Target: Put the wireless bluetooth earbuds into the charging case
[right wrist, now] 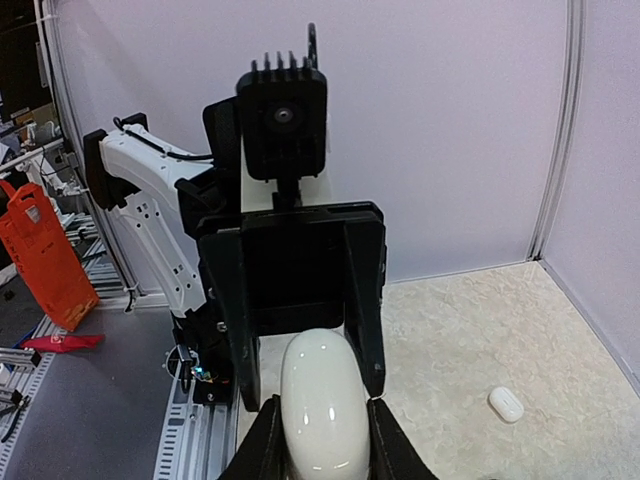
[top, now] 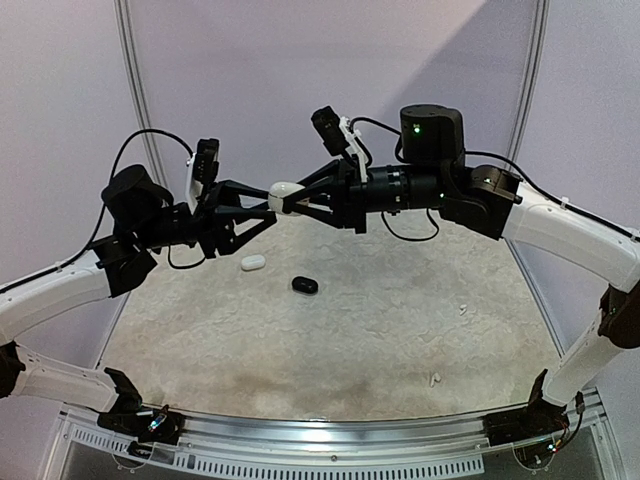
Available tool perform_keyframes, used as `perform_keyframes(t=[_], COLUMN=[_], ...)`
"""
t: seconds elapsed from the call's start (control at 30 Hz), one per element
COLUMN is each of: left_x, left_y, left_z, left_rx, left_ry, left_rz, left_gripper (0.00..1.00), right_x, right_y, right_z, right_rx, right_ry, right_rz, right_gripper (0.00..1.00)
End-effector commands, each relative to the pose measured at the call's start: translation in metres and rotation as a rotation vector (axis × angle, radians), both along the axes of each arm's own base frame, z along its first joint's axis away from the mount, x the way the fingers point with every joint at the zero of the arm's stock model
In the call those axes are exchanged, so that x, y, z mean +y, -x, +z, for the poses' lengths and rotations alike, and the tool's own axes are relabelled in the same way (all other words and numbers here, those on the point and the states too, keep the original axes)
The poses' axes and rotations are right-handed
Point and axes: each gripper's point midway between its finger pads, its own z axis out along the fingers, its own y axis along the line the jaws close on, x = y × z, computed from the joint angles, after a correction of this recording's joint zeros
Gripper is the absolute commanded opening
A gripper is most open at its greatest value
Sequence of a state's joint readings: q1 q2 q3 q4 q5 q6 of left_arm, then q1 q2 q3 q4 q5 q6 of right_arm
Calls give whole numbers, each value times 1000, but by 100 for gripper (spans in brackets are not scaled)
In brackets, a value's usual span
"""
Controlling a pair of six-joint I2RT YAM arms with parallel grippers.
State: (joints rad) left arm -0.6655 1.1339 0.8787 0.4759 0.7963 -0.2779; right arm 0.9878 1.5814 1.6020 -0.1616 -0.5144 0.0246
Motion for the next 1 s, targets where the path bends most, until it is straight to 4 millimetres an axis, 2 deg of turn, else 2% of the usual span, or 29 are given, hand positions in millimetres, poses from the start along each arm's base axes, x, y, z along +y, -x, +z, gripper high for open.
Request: perform_keyframes(t=[0.0,0.07,0.13,0.2,0.23,0.37,0.6,0.73,0.97], left_x=[-4,-5,-6,-6,-5,-6,-7,-7,-7], left_y=[-1,3,10,7,5,1,-2,-3,-1], left_z=[-19,-23,-28,-29,-29,-25,-25,-26,-27], left_rx=[-29,-46,-82,-89,-91,-103,-91,-87,-83], left_ry=[-77,-105,-130,-137,-136,-123,-119,-117,-118], left_rz=[-18,-43,-73,-55,-42,-22,-10,-10,-17], left_gripper=[55,60,59,46,43,47,46,40,18], right_x=[2,5,6,7,8,12,16,17,20], right_y=[1,1,0,0,-1,0,2,1,1], right_z=[6,6,8,9,8,0,-18,-22,-18], right_rx=[-80,-116,-145,-167,-169,-175,-168,-166,-173], right_ry=[40,67,72,83,94,135,189,200,181], right_rz=[7,9,14,21,22,31,54,52,57], right_gripper=[0,0,0,0,0,0,0,0,0])
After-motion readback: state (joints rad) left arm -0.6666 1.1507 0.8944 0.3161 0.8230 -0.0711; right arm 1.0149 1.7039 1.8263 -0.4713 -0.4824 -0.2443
